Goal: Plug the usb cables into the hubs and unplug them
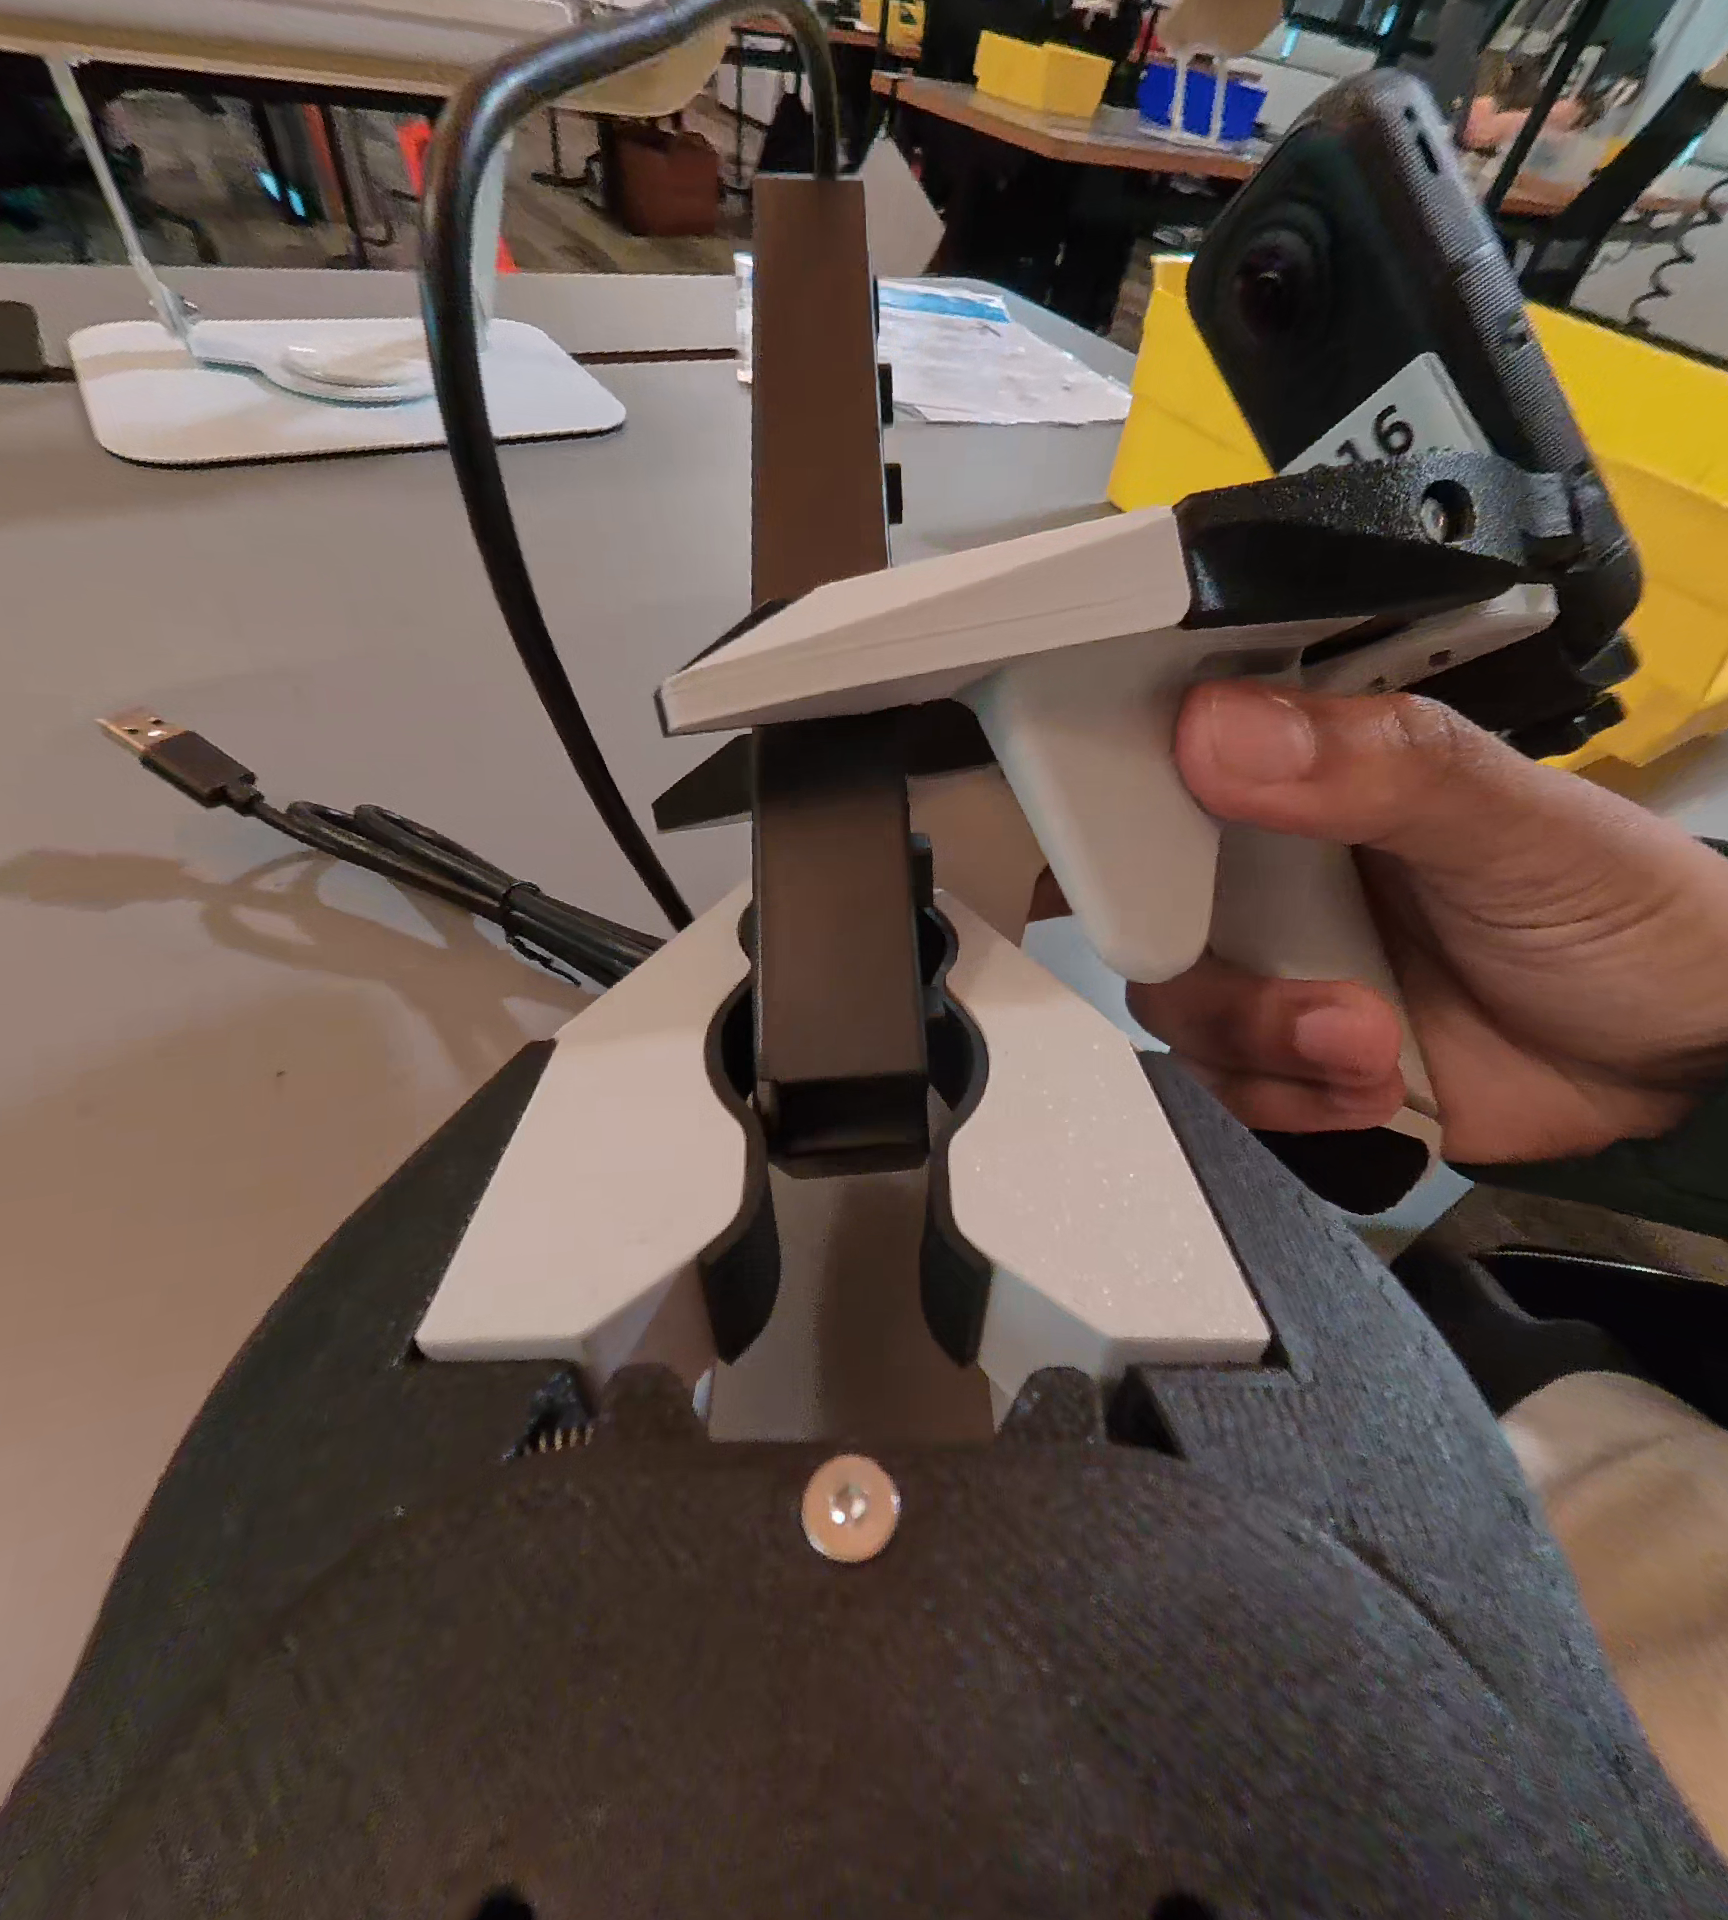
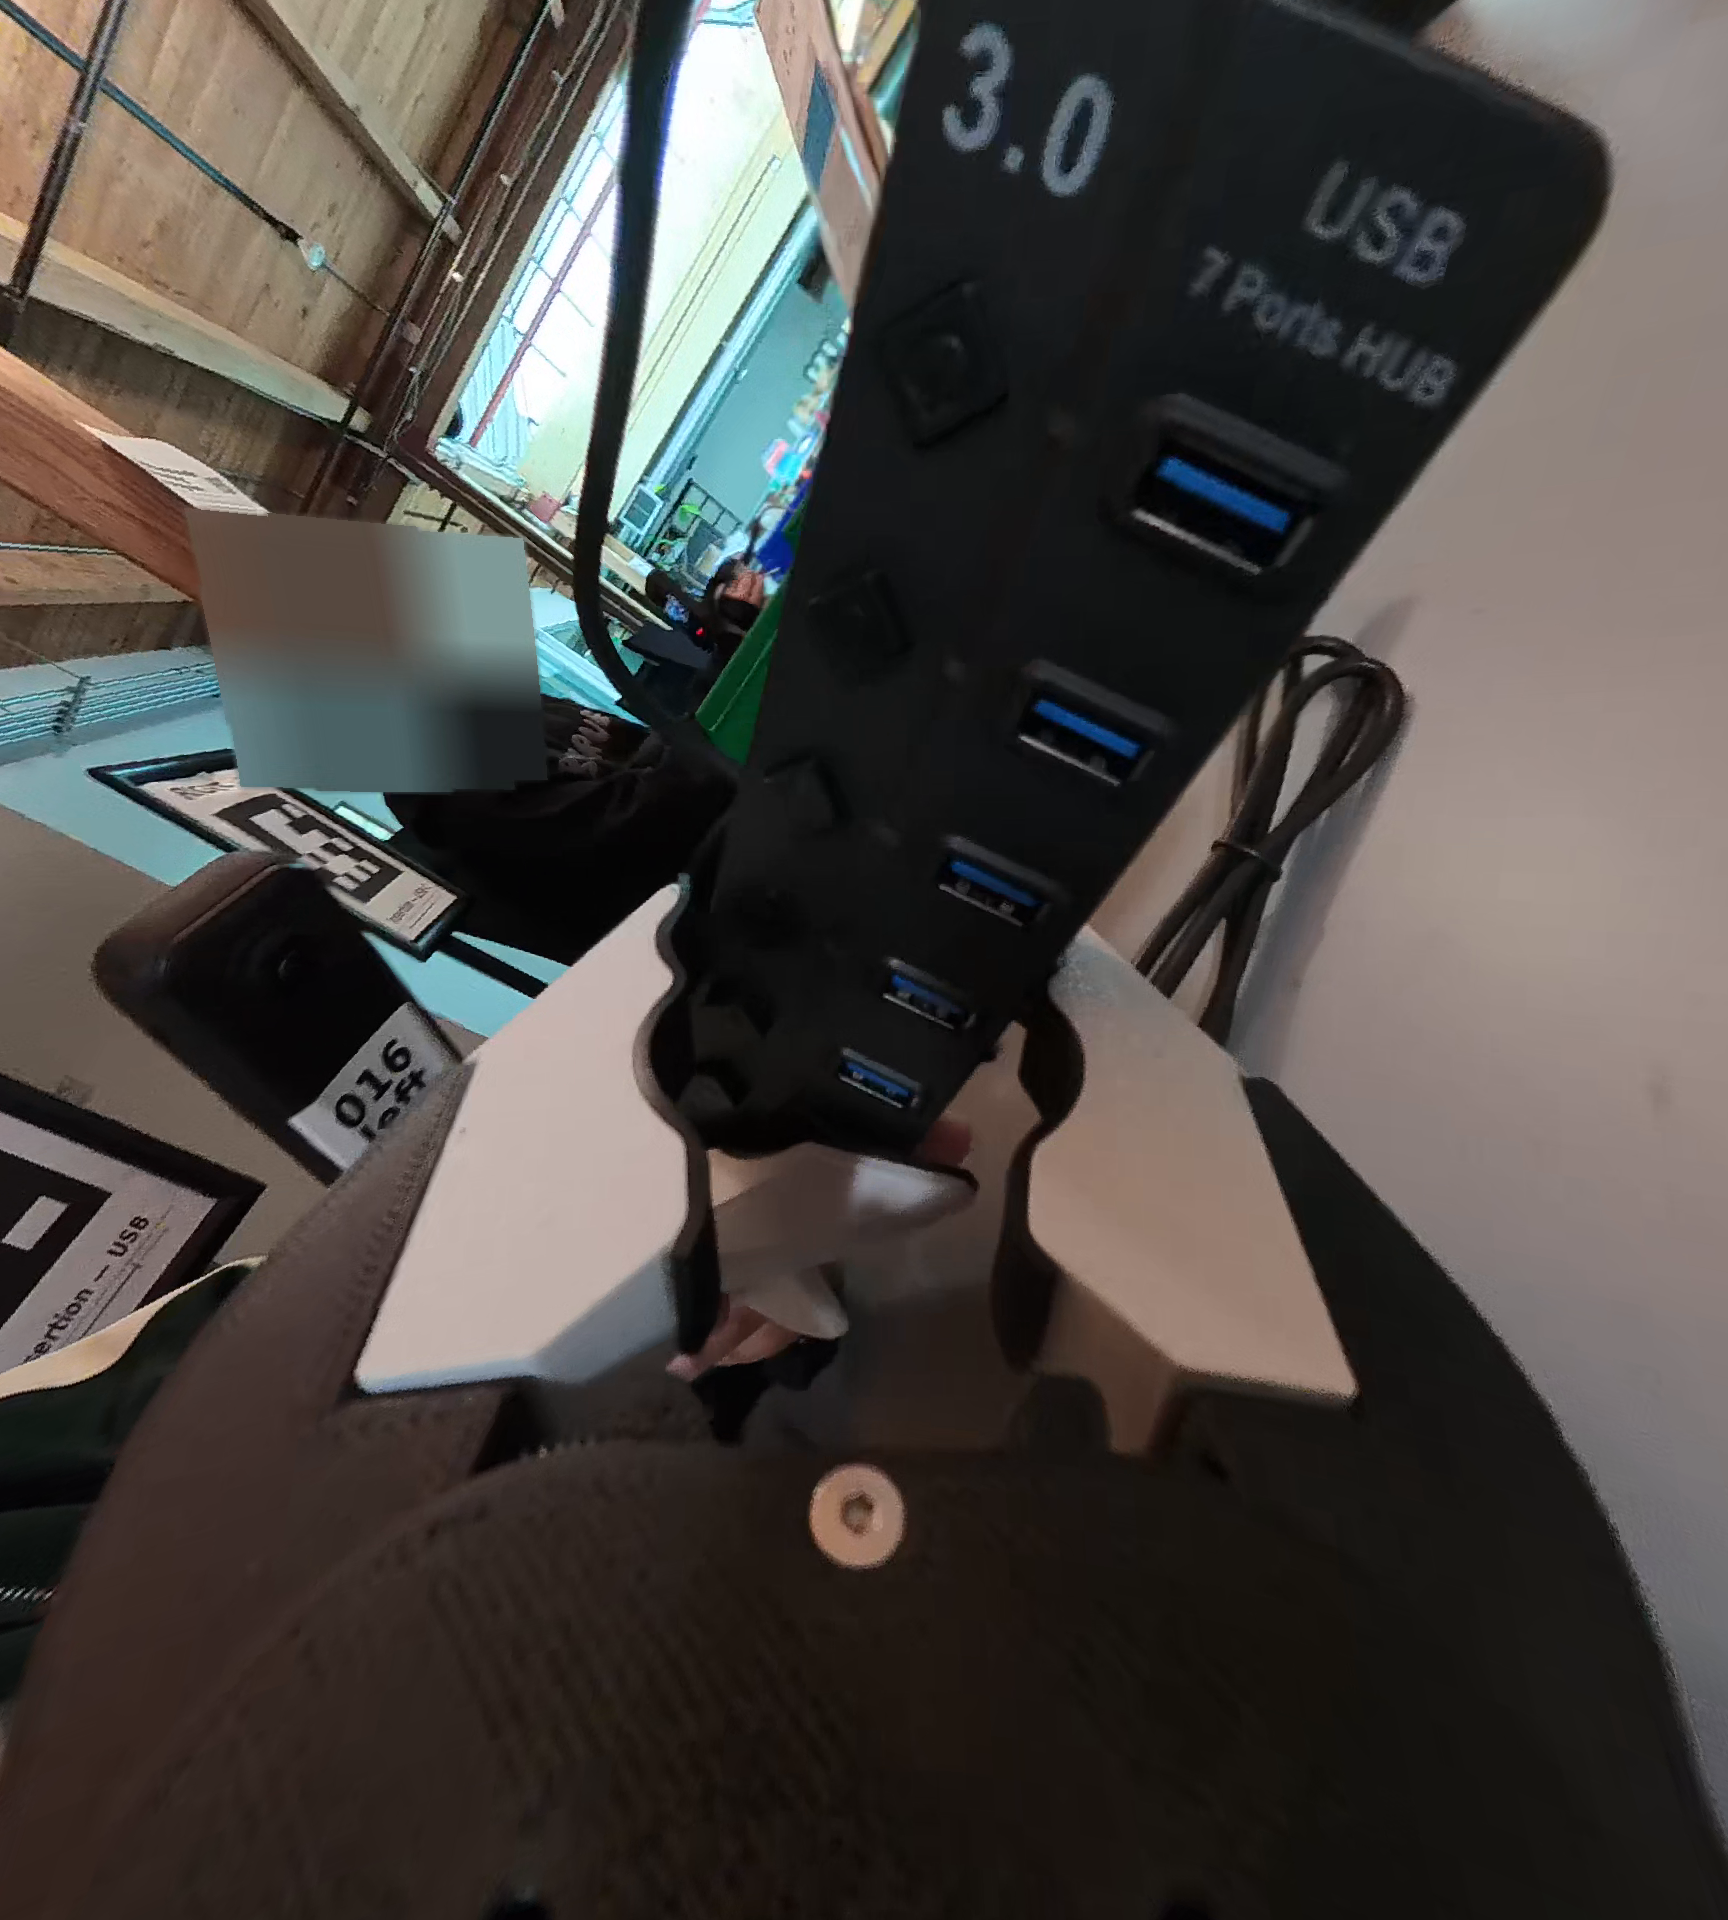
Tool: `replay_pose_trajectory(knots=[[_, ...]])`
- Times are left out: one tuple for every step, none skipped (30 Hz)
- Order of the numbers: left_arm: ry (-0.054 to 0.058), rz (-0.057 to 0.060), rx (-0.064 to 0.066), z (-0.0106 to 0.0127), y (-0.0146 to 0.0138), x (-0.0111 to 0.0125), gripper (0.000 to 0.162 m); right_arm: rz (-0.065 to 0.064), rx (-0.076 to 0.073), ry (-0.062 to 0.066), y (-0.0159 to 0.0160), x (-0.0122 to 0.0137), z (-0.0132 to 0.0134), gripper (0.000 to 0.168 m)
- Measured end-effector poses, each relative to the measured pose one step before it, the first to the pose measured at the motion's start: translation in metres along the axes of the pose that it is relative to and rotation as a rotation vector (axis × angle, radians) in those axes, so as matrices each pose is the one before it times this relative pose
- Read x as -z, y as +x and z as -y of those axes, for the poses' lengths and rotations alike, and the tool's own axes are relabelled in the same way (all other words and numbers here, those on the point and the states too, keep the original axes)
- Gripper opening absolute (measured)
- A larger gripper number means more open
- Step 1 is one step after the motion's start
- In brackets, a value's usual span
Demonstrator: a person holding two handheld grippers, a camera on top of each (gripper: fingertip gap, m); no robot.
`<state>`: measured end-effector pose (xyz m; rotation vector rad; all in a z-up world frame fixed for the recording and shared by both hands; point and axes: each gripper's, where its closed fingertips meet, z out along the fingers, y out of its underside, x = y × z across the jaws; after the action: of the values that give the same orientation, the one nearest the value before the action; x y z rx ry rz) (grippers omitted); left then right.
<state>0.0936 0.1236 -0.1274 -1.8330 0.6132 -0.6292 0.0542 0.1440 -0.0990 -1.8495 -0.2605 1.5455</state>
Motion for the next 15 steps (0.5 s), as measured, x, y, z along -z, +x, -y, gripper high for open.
replay_pose_trajectory(knots=[[-0.0013,0.0205,-0.0175,-0.00026,-0.00097,0.00009,0.022,-0.0225,0.0119,0.0071,0.00190,0.00044,0.00076,0.063],[-0.0009,0.0133,-0.0183,-0.00006,-0.00051,0.00032,0.022,-0.0221,0.0158,0.0055,0.00159,0.00036,0.00088,0.068],[0.0007,0.0113,-0.0192,0.00025,-0.00037,0.00047,0.021,-0.0172,0.0152,0.0005,0.00072,0.00015,0.00055,0.067],[-0.0011,0.0156,-0.0239,0.00020,-0.00094,0.00049,0.022,-0.0103,0.0115,-0.0034,-0.00012,0.00003,-0.00010,0.069],[-0.0016,0.0167,-0.0285,0.00034,-0.00092,0.00043,0.022,-0.0078,0.0050,-0.0021,-0.00029,0.00022,-0.00013,0.075],[0.0002,0.0160,-0.0333,0.00059,-0.00075,0.00037,0.021,-0.0082,-0.0032,0.0039,0.00020,0.00058,0.00052,0.073],[0.0016,0.0194,-0.0351,0.00082,-0.00103,0.00041,0.021,-0.0037,-0.0095,0.0100,-0.00030,0.00114,0.00110,0.070],[-0.0018,0.0157,-0.0285,0.00018,-0.00072,0.00011,0.022,-0.0024,-0.0120,0.0114,-0.00025,0.00143,0.00139,0.069],[-0.0034,0.0070,-0.0186,-0.00024,0.00025,-0.00023,0.022,-0.0062,-0.0102,0.0077,0.00047,0.00110,0.00090,0.068],[-0.0024,0.0035,-0.0100,-0.00024,0.00020,-0.00018,0.022,-0.0035,-0.0069,0.0025,0.00062,0.00072,0.00033,0.068],[-0.0032,0.0034,-0.0066,-0.00025,-0.00009,-0.00030,0.022,0.0021,-0.0071,-0.0012,0.00032,0.00017,-0.00010,0.068],[-0.0040,0.0019,-0.0047,-0.00036,-0.00016,-0.00043,0.022,0.0061,-0.0106,-0.0027,0.00033,0.00003,-0.00022,0.068],[-0.0016,0.0009,-0.0025,0.00002,-0.00027,-0.00025,0.022,0.0088,-0.0149,-0.0023,0.00035,0.00006,-0.00006,0.067],[-0.0007,-0.0012,0.0002,0.00003,-0.00016,-0.00017,0.022,0.0102,-0.0187,-0.0017,0.00040,0.00013,-0.00011,0.066],[0.0000,-0.0036,0.0023,-0.00007,0.00017,0.00000,0.022,0.0116,-0.0208,-0.0011,0.00022,0.00011,-0.00007,0.066]])
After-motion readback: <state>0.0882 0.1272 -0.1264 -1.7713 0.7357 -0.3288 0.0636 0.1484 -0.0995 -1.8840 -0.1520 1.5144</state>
